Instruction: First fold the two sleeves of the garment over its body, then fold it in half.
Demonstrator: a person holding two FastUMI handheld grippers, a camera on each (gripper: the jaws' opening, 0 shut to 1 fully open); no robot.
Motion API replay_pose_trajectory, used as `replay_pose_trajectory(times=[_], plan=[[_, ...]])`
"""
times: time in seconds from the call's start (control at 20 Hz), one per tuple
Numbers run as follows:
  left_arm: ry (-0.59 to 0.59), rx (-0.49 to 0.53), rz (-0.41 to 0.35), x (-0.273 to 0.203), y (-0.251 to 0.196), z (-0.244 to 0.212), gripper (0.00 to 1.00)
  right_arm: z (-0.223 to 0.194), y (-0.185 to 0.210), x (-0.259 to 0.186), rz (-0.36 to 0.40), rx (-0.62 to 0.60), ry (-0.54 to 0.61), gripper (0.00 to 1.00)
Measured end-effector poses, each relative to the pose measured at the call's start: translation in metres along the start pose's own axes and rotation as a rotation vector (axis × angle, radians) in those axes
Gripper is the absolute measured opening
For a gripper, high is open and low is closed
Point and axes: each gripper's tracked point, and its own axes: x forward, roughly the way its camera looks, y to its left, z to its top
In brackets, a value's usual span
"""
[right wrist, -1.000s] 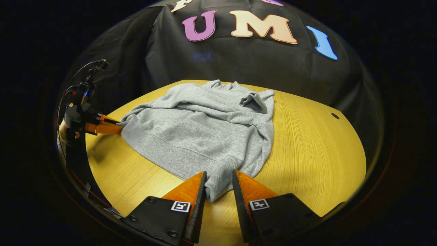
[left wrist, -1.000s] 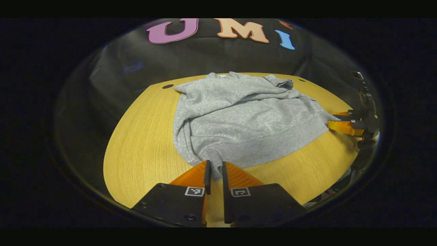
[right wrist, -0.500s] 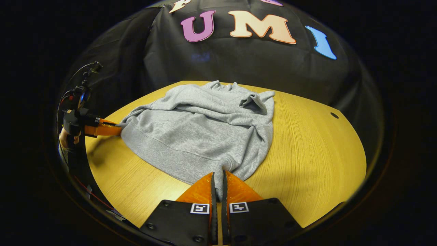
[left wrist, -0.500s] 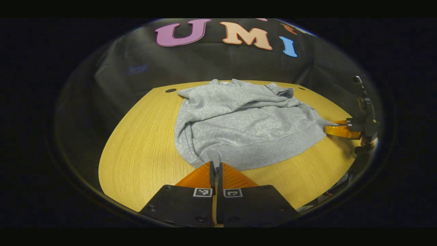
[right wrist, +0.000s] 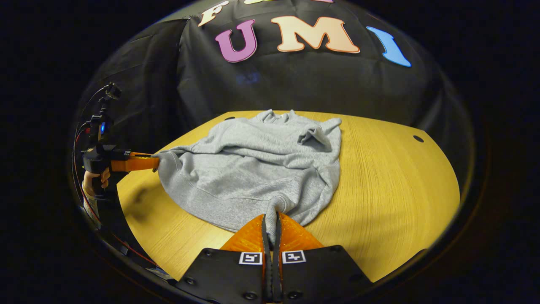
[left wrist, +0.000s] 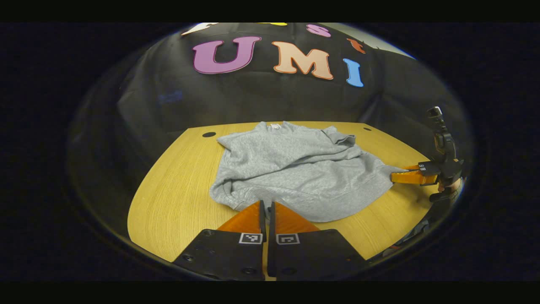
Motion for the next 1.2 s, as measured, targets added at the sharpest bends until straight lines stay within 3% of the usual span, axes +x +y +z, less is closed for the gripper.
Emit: replay_pose_trajectory(times=[0.4,0.9,1.2], plan=[[-0.155,-0.046,0.011,0.031,0.004,0.072,0.0,0.083,-0.022,0.013,-0.06,-0.056,-0.137,0.02],[-0.216,-0.176,0.062,0.11,0.024,0.134,0.0,0.148,-0.053,0.082,-0.124,-0.055,-0.143,0.02],[-0.239,-0.197,0.139,0.141,0.047,0.158,0.0,0.173,-0.078,0.121,-0.145,0.03,-0.157,0.02]])
